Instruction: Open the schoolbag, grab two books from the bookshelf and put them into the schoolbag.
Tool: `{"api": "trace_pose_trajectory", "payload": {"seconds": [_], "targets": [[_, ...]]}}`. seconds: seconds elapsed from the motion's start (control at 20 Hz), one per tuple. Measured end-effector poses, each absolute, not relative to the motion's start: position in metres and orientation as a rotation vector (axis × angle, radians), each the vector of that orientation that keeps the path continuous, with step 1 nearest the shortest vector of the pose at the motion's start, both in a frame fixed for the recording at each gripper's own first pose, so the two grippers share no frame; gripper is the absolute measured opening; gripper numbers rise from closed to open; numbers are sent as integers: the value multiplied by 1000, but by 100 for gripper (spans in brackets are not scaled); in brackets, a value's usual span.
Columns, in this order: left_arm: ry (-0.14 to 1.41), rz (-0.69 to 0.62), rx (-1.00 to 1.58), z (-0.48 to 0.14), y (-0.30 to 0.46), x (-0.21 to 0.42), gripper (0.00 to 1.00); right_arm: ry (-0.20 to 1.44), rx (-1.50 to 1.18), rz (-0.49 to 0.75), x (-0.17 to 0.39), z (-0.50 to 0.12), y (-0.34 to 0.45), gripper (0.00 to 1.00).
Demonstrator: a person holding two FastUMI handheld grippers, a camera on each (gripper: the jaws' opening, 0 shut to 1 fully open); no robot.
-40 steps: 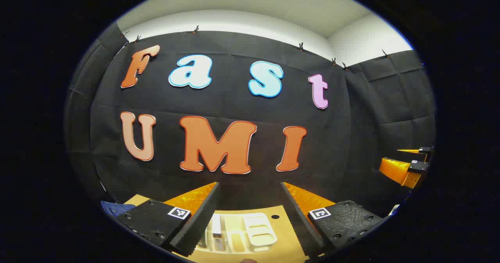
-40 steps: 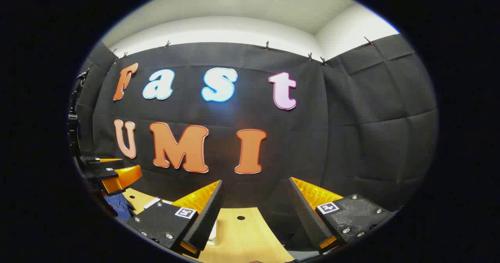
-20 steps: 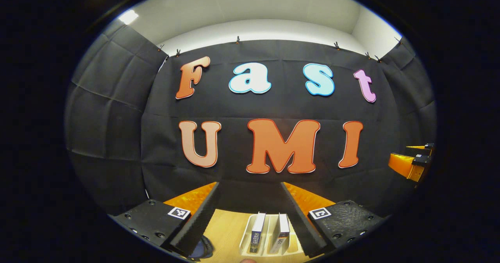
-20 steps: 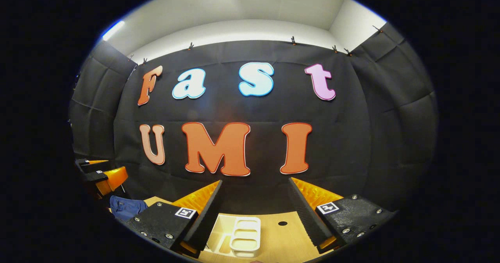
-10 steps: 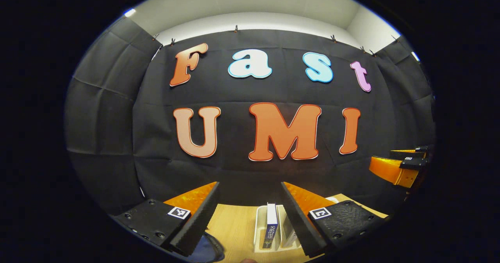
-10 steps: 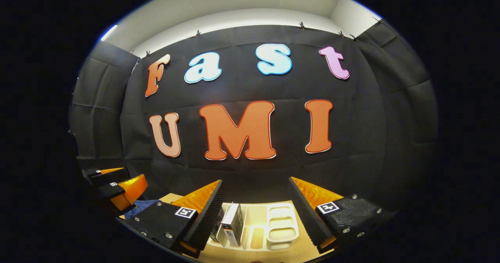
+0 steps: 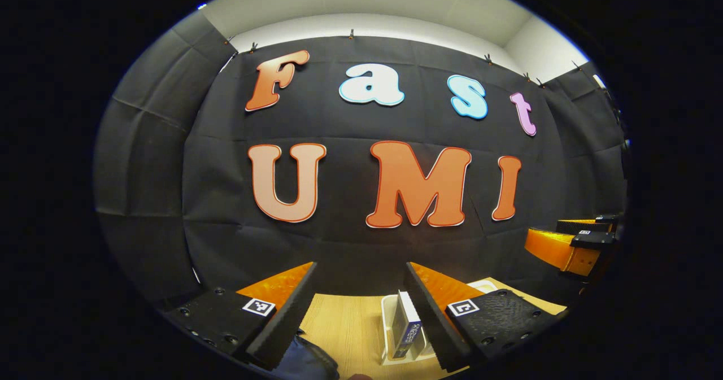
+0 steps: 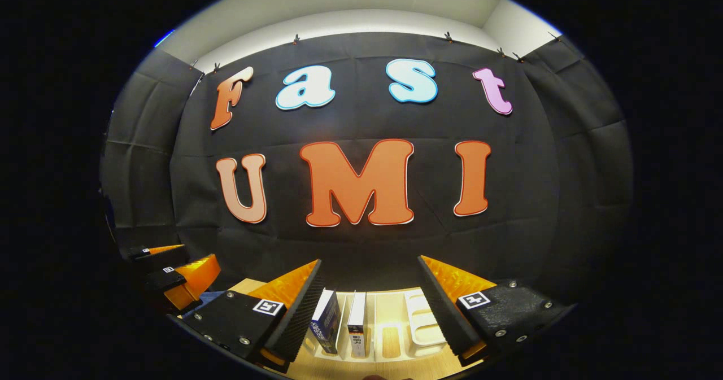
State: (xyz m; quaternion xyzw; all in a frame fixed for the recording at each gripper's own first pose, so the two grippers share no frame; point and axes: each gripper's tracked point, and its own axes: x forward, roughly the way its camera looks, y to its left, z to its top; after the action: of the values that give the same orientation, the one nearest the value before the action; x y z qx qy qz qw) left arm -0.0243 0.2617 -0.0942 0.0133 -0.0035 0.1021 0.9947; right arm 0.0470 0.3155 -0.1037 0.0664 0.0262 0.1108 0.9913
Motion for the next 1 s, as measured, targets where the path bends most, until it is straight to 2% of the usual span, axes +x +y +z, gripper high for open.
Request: {"api": "trace_pose_trajectory", "payload": {"seconds": [0.5,0.85,1.0], "targets": [[39,225,29,-113,278,-24,94,111,119,254,56,-132,327,96],[174,275,110,-157,298,-32,95,147,145,286,69,-150,314,96],[285,287,187,-191,306,-40,94,164,153,295,70,-161,308,97]]}}
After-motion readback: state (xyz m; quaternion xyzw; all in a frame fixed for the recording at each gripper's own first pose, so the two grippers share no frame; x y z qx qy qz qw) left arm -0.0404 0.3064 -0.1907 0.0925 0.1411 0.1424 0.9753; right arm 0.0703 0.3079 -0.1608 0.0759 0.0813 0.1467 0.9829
